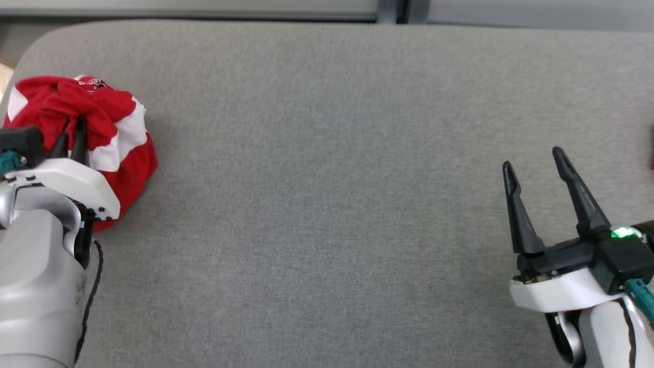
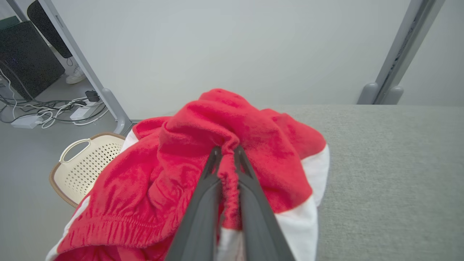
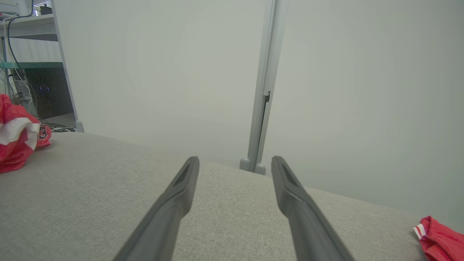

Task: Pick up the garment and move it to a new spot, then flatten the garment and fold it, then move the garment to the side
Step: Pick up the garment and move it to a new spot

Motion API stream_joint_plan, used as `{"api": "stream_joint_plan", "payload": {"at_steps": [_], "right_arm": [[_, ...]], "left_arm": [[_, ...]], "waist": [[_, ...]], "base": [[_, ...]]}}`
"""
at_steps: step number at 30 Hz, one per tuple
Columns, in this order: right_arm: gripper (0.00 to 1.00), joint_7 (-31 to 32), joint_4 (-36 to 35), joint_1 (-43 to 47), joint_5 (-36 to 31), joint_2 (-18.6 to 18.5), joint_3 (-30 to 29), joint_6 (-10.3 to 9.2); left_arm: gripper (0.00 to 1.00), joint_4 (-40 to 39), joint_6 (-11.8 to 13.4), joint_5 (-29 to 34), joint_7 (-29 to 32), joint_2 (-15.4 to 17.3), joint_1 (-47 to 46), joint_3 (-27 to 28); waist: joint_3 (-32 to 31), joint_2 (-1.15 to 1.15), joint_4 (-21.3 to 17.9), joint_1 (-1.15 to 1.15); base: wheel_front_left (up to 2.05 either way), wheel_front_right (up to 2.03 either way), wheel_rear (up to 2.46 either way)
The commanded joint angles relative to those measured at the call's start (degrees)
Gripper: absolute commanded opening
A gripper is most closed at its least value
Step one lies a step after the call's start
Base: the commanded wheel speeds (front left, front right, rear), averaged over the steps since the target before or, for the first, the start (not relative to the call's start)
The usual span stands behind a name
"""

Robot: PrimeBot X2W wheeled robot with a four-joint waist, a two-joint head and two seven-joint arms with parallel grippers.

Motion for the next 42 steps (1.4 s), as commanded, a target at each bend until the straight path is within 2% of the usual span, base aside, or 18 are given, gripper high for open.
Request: {"api": "stream_joint_plan", "payload": {"at_steps": [1, 9, 16, 20, 27, 33, 34, 35, 37, 42], "right_arm": [[1.0, -0.03, 0.09, 0.63, -0.05, 0.35, -0.05, -0.02], [1.0, -0.03, 0.6, 2.99, 0.63, 4.38, -1.5, -0.02], [1.0, -0.03, 1.12, 3.08, 0.75, 5.63, -1.93, -0.02], [1.0, -0.03, 0.69, 1.85, 1.08, 6.04, -1.44, -0.02], [1.0, -0.03, 0.67, 1.01, 2.09, 6.41, -0.92, -0.02], [1.0, -0.03, 0.33, 0.59, 3.7, 6.46, -0.51, -0.02], [1.0, -0.03, 0.41, 0.74, 3.78, 6.46, -0.51, -0.02], [1.0, -0.03, 0.65, 0.98, 4.24, 6.46, -0.41, -0.02], [1.0, -0.03, 0.87, 1.25, 5.02, 6.46, -0.38, -0.02], [1.0, -0.03, 2.41, 2.51, 5.11, 6.37, 1.97, -0.02]], "left_arm": [[0.0, -0.72, -0.25, -0.37, -0.27, -0.01, 1.08, -0.16], [0.0, -12.38, -0.65, -3.05, 2.51, -2.97, 8.36, -4.0], [0.0, -26.3, -0.61, -5.22, 9.4, -6.41, 14.21, -11.52], [0.0, -30.51, -0.62, -5.0, 12.94, -7.88, 16.81, -16.12], [0.0, -27.1, -0.62, -6.02, 17.53, -10.02, 18.37, -21.37], [0.0, -20.64, -0.44, -4.99, 15.69, -10.64, 16.69, -23.47], [0.33, -19.92, -0.19, -4.99, 15.01, -10.78, 16.45, -23.61], [1.0, -19.32, 0.26, -4.65, 14.15, -10.89, 16.26, -23.78], [1.0, -18.96, 0.53, -4.5, 12.96, -11.02, 16.2, -23.95], [1.0, -19.43, 2.71, -5.63, 4.98, -11.51, 18.83, -23.36]], "waist": [[-4.34, 0.0, -2.77, 0.0], [-11.72, 0.0, -10.82, 0.0], [-12.87, 0.0, -17.34, 0.0], [-12.21, 0.0, -21.08, 0.0], [-10.21, 0.0, -26.42, 0.0], [-8.6, 0.0, -28.23, 0.0], [-8.59, 0.0, -28.19, 0.0], [-8.72, 0.0, -28.0, 0.0], [-9.02, 0.0, -27.71, 0.0], [-12.1, 0.0, -25.13, 0.0]], "base": [[0.0, 0.0, 0.0], [0.0, 0.0, 0.0], [0.0, 0.0, 0.0], [0.0, 0.0, 0.0], [0.0, 0.0, 0.0], [0.0, 0.0, 0.0], [0.0, 0.0, 0.0], [0.0, 0.0, 0.0], [0.0, 0.0, 0.0], [0.0, 0.0, 0.0]]}}
